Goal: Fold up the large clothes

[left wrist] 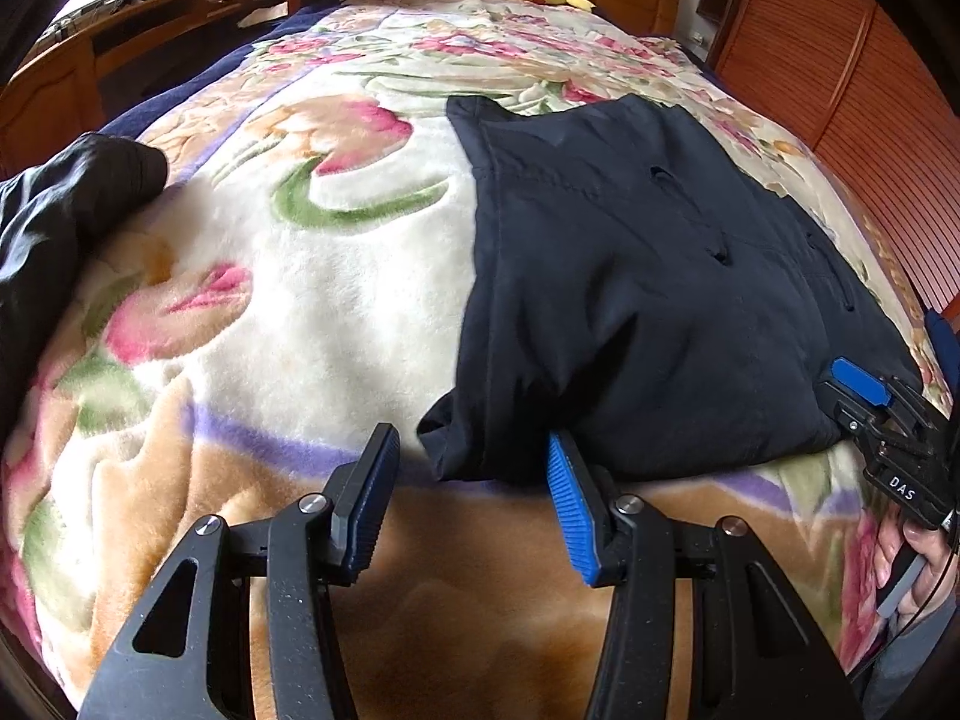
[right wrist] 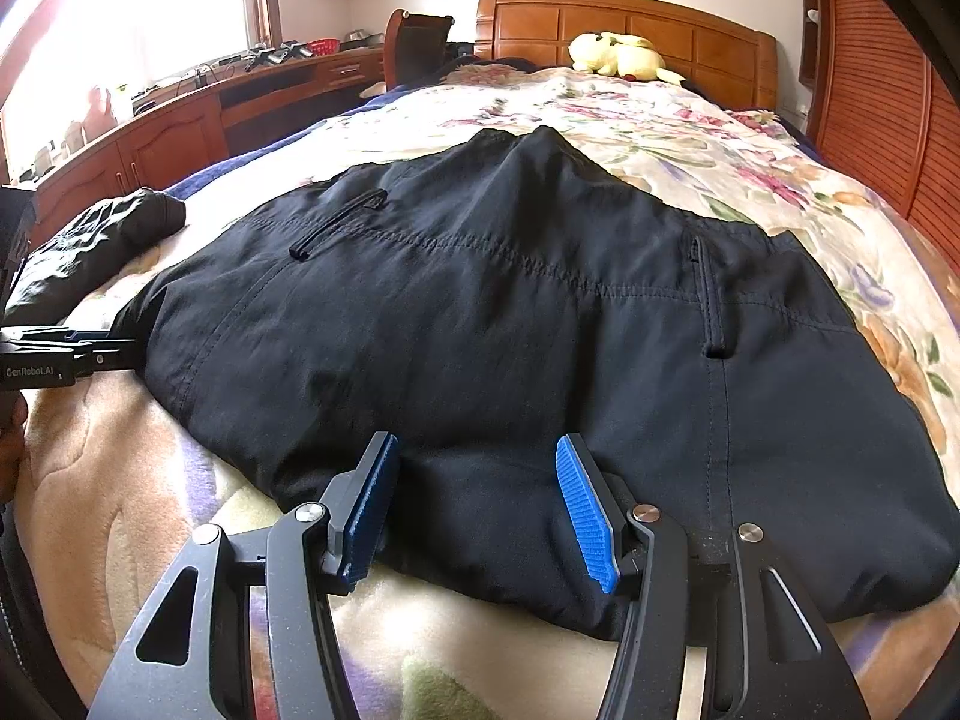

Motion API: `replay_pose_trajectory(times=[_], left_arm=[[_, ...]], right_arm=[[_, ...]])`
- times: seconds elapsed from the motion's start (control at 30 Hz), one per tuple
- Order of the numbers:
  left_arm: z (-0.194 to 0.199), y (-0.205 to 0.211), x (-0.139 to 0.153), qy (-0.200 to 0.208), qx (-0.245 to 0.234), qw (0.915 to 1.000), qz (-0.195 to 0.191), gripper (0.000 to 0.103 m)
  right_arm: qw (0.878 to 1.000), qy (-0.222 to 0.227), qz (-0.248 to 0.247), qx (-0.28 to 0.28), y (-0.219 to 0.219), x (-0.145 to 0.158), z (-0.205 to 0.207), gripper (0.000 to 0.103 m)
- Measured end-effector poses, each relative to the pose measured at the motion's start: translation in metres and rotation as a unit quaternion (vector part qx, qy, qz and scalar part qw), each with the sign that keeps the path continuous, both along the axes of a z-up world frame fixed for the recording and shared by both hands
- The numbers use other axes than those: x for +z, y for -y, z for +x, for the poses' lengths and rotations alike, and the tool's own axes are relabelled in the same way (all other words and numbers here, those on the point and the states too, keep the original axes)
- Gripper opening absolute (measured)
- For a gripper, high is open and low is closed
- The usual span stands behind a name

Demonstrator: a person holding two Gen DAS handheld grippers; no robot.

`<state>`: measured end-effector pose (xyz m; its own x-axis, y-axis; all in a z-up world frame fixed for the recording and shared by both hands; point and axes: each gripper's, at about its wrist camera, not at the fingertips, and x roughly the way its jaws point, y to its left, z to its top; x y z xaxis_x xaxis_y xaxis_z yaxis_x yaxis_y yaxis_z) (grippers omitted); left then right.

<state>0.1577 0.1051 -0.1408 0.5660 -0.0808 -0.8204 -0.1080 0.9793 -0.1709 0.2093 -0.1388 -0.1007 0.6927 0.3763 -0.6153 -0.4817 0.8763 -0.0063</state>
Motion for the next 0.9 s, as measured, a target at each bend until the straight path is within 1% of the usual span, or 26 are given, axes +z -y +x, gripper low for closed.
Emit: replay_pose_trajectory(times=[0.03,0.07,0.13,0.2,0.3,0.4,0.47,0.57,0.63,0.73,0.9], left_arm=[[0.002,0.001,0.0,0.0,-0.008,0.9999,-0.007,0.037],[0.004,0.001,0.0,-0.001,-0.01,0.9999,-0.007,0.035],[0.005,0.002,0.001,0.001,-0.014,0.9998,-0.012,0.023],[0.004,0.003,0.006,0.01,-0.012,0.9997,-0.02,0.017],[0.001,0.012,0.027,0.04,-0.013,0.9991,0.002,0.011],[0.003,0.027,0.06,0.076,-0.019,0.9967,0.022,0.01],[0.008,0.038,0.083,0.097,-0.028,0.9944,0.029,0.009],[0.018,0.066,0.12,0.128,-0.054,0.9893,0.043,0.009],[0.024,0.082,0.133,0.14,-0.072,0.9861,0.052,0.009],[0.034,0.122,0.151,0.157,-0.113,0.9792,0.063,0.008],[0.048,0.191,0.157,0.167,-0.177,0.9681,0.06,0.008]], right_arm=[[1.0,0.0,0.0,0.0,0.0,0.0,0.0,0.057],[1.0,-0.001,-0.001,0.001,0.0,0.0,0.001,0.057],[1.0,-0.001,0.0,0.002,0.0,0.0,0.001,0.057],[1.0,-0.004,0.005,0.004,0.002,0.001,0.002,0.057],[1.0,-0.008,0.018,0.006,0.006,0.002,0.003,0.057],[1.0,-0.001,0.028,0.001,0.011,0.005,0.0,0.057],[0.999,0.004,0.033,-0.001,0.016,0.008,-0.003,0.057],[0.999,0.01,0.045,-0.005,0.031,0.015,-0.008,0.057],[0.999,0.019,0.048,-0.016,0.045,0.021,-0.012,0.057],[0.997,0.032,0.05,-0.041,0.074,0.028,-0.015,0.057],[0.992,0.055,0.048,-0.102,0.129,0.035,-0.019,0.057]])
